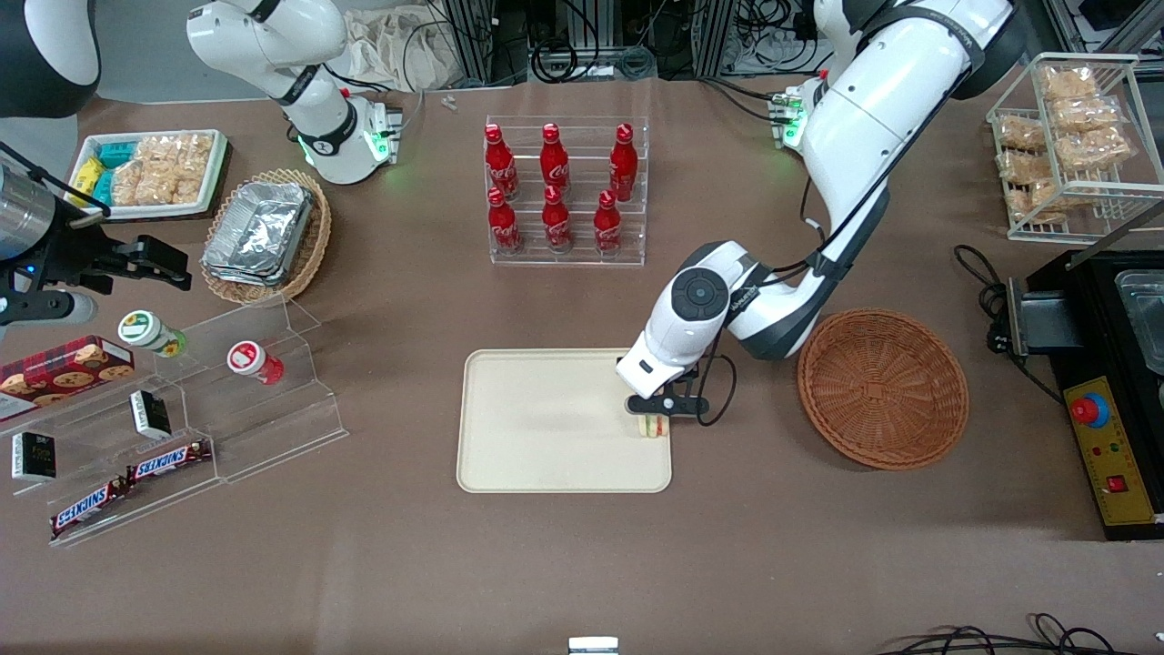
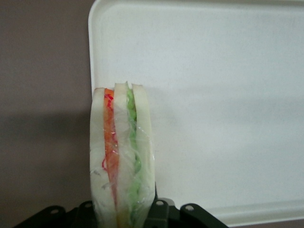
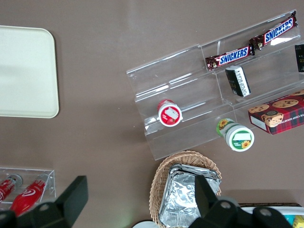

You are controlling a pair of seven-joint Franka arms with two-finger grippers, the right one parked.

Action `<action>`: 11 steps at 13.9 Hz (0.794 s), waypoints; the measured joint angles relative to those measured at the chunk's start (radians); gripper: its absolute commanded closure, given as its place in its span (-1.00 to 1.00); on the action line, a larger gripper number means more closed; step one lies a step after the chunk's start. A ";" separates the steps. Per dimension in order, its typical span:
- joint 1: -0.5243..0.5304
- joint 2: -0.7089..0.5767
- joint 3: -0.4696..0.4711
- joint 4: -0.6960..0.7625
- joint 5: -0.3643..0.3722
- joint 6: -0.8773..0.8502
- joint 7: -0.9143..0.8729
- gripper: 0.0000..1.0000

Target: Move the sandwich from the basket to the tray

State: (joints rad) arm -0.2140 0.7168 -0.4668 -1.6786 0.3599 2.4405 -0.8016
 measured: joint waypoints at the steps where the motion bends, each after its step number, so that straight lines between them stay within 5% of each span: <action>1: 0.000 0.006 0.000 0.010 0.014 0.000 -0.008 -0.98; 6: 0.037 -0.043 0.000 0.066 0.021 -0.010 -0.035 -0.98; 11: 0.138 -0.239 -0.003 0.075 -0.035 -0.237 -0.031 -0.98</action>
State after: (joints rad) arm -0.0764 0.4775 -0.4699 -1.6034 0.3247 2.2035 -0.8322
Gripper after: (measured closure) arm 0.004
